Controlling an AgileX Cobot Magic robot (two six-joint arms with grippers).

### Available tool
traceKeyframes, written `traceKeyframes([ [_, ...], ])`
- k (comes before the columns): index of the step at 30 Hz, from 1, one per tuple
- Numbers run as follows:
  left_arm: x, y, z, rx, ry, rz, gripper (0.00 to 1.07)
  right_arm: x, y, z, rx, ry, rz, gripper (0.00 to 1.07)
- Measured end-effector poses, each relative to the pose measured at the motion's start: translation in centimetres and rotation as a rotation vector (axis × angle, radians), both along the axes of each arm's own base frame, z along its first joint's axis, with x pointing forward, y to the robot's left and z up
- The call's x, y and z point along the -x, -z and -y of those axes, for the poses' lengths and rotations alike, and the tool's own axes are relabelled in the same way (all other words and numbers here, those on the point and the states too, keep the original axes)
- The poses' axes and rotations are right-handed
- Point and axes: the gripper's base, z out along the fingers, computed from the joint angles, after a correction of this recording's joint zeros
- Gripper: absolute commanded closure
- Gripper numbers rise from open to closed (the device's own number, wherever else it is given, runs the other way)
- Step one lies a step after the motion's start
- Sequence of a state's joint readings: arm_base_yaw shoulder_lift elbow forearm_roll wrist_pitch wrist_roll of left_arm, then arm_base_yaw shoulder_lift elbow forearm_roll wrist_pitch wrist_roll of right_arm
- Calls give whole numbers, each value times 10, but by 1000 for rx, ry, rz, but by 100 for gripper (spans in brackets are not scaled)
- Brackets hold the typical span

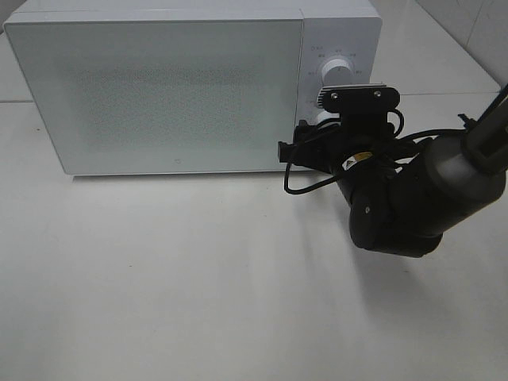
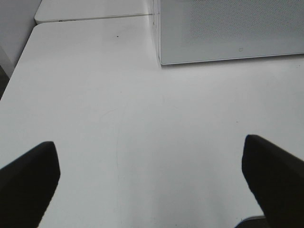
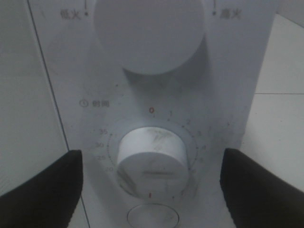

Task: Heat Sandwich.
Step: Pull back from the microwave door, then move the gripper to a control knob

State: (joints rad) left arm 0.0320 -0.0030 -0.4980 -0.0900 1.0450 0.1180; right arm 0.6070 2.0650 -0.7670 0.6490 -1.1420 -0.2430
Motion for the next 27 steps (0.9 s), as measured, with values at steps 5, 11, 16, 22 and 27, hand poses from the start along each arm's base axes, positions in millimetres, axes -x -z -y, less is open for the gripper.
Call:
traceKeyframes([
  [5, 0, 0, 0, 0, 0, 0, 7, -2, 1, 0, 1, -2, -2, 33],
  [11, 0, 0, 0, 0, 0, 0, 7, -2, 1, 0, 1, -3, -1, 48],
  [16, 0, 0, 0, 0, 0, 0, 7, -2, 1, 0, 1, -3, -1, 77],
  [22, 0, 0, 0, 0, 0, 0, 7, -2, 1, 0, 1, -2, -1, 100],
  [27, 0, 0, 0, 0, 0, 0, 7, -2, 1, 0, 1, -2, 1, 99],
])
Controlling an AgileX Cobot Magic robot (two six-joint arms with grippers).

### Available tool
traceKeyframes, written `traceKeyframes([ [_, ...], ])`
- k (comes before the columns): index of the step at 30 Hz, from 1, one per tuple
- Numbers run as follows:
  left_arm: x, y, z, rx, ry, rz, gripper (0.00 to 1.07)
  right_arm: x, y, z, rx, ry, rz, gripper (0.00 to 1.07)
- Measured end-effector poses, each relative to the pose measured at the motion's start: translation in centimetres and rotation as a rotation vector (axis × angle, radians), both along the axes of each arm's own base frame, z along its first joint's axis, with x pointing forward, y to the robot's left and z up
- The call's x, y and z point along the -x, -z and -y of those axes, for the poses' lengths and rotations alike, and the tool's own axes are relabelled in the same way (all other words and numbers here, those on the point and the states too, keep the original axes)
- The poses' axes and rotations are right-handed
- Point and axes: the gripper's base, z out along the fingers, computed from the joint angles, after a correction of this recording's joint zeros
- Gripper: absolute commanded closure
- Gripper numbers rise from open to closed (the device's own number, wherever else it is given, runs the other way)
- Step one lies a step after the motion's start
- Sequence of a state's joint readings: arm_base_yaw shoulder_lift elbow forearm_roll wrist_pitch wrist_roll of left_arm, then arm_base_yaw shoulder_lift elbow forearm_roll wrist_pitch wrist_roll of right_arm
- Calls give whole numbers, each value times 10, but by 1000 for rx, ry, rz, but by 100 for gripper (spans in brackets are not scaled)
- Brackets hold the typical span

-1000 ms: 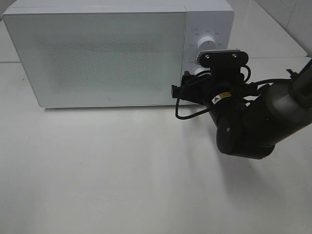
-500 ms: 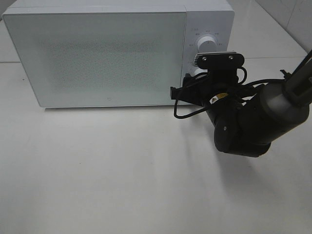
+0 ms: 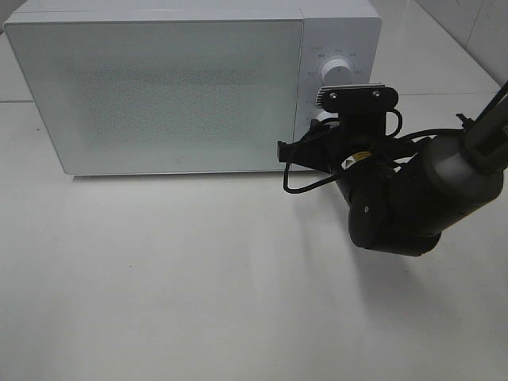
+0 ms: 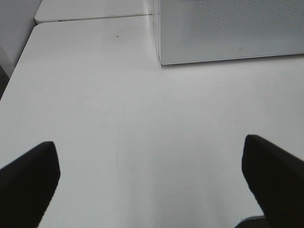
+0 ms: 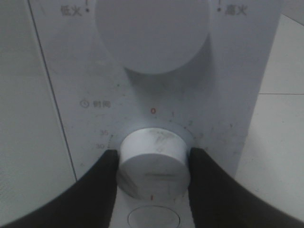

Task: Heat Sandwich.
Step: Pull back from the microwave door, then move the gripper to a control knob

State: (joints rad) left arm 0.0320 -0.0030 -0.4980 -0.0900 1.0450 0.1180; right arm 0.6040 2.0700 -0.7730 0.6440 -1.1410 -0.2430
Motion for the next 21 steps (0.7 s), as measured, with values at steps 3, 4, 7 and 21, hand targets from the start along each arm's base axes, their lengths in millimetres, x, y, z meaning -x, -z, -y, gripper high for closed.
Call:
traceKeyframes([
  [3, 0, 0, 0, 0, 0, 0, 7, 0, 0, 0, 1, 0, 0, 98],
  [4, 0, 0, 0, 0, 0, 0, 7, 0, 0, 0, 1, 0, 1, 98],
  [7, 0, 0, 0, 0, 0, 0, 7, 0, 0, 0, 1, 0, 1, 97],
  [21, 0, 0, 0, 0, 0, 0, 7, 0, 0, -1, -209, 31, 1, 97],
])
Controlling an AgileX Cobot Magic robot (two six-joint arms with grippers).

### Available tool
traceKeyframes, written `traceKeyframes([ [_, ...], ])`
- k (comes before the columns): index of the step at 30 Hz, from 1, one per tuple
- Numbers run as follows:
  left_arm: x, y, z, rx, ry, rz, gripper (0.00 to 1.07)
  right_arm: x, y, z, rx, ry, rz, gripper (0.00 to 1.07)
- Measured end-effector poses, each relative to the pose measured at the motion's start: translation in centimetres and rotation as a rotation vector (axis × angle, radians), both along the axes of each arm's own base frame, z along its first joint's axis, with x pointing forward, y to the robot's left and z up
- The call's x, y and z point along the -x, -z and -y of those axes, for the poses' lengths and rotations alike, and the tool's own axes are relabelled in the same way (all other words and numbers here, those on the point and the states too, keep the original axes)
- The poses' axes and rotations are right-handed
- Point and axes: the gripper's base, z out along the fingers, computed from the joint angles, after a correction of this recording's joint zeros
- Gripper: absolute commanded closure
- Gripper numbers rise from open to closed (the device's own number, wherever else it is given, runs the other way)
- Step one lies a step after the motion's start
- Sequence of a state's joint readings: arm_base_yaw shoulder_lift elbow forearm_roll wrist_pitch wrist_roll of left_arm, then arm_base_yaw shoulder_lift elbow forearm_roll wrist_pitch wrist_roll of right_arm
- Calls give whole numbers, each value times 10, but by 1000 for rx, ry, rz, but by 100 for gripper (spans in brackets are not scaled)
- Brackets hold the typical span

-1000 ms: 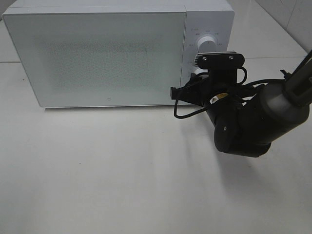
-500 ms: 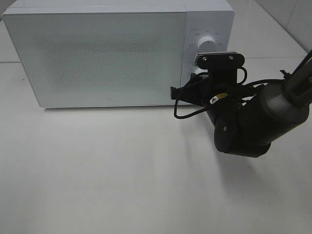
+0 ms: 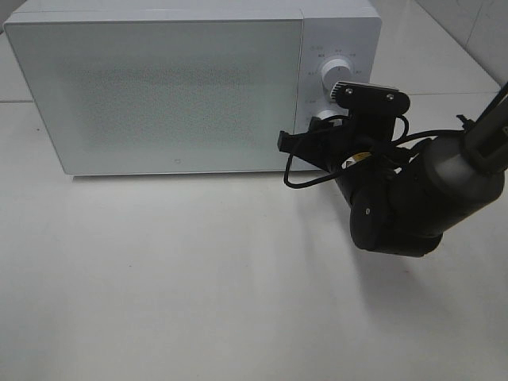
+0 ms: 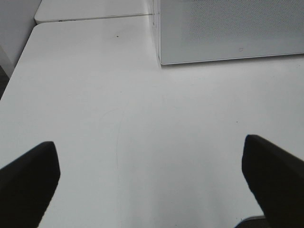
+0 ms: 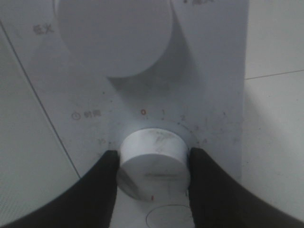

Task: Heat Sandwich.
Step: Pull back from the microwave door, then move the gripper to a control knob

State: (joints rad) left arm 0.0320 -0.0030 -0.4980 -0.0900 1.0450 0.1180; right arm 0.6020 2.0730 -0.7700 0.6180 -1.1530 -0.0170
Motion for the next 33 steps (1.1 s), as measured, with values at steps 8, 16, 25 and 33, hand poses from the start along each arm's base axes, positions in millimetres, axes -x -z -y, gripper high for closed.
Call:
traceKeyframes([
  [8, 0, 0, 0, 0, 0, 0, 7, 0, -1, 0, -361, 71, -13, 97],
  [16, 0, 0, 0, 0, 0, 0, 7, 0, -1, 0, -695, 142, -31, 97],
  [25, 0, 0, 0, 0, 0, 0, 7, 0, -1, 1, -1093, 239, -48, 97],
  [33, 0, 0, 0, 0, 0, 0, 7, 0, -1, 2, -1397, 311, -61, 97],
])
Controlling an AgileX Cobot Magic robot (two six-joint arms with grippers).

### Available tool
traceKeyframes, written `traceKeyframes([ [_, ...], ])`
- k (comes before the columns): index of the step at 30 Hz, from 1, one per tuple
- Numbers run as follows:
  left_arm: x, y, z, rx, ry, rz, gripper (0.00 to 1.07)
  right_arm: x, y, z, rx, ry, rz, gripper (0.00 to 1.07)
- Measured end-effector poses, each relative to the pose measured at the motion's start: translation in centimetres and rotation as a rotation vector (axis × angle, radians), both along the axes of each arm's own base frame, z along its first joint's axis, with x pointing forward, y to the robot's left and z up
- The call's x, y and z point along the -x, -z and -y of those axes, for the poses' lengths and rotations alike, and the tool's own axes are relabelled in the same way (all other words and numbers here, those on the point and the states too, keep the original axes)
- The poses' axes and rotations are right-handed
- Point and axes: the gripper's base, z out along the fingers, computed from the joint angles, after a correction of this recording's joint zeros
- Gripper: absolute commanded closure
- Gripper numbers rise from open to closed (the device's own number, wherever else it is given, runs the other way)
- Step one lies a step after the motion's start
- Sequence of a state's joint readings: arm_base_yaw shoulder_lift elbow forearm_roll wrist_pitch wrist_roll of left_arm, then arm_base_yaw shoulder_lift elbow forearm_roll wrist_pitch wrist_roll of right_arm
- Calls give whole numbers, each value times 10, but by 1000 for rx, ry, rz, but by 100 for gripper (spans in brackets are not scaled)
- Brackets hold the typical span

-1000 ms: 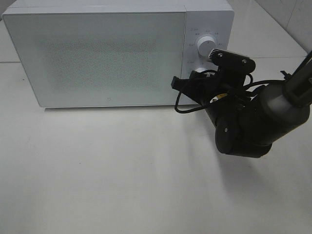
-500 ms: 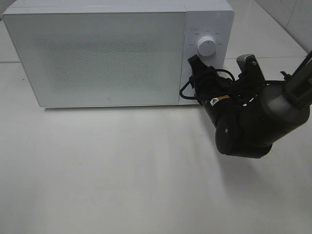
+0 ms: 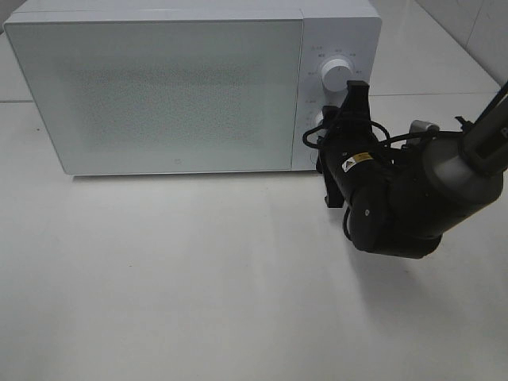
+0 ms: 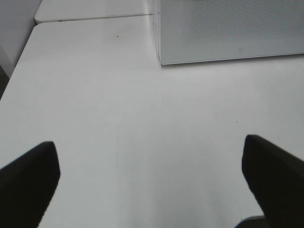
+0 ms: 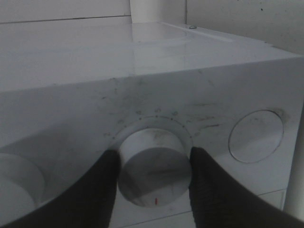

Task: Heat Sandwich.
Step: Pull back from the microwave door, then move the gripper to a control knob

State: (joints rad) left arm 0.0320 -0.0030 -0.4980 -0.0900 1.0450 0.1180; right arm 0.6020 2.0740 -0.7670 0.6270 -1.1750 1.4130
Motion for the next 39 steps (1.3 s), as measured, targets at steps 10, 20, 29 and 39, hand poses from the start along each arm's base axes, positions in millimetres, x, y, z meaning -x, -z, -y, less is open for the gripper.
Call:
traceKeyframes([
  [10, 0, 0, 0, 0, 0, 0, 7, 0, 0, 0, -31, 12, -2, 96],
  [20, 0, 0, 0, 0, 0, 0, 7, 0, 0, 0, -5, 7, -1, 93],
  [29, 0, 0, 0, 0, 0, 0, 7, 0, 0, 0, 6, 7, 0, 90],
  [39, 0, 0, 0, 0, 0, 0, 7, 0, 0, 1, 18, 17, -2, 46],
])
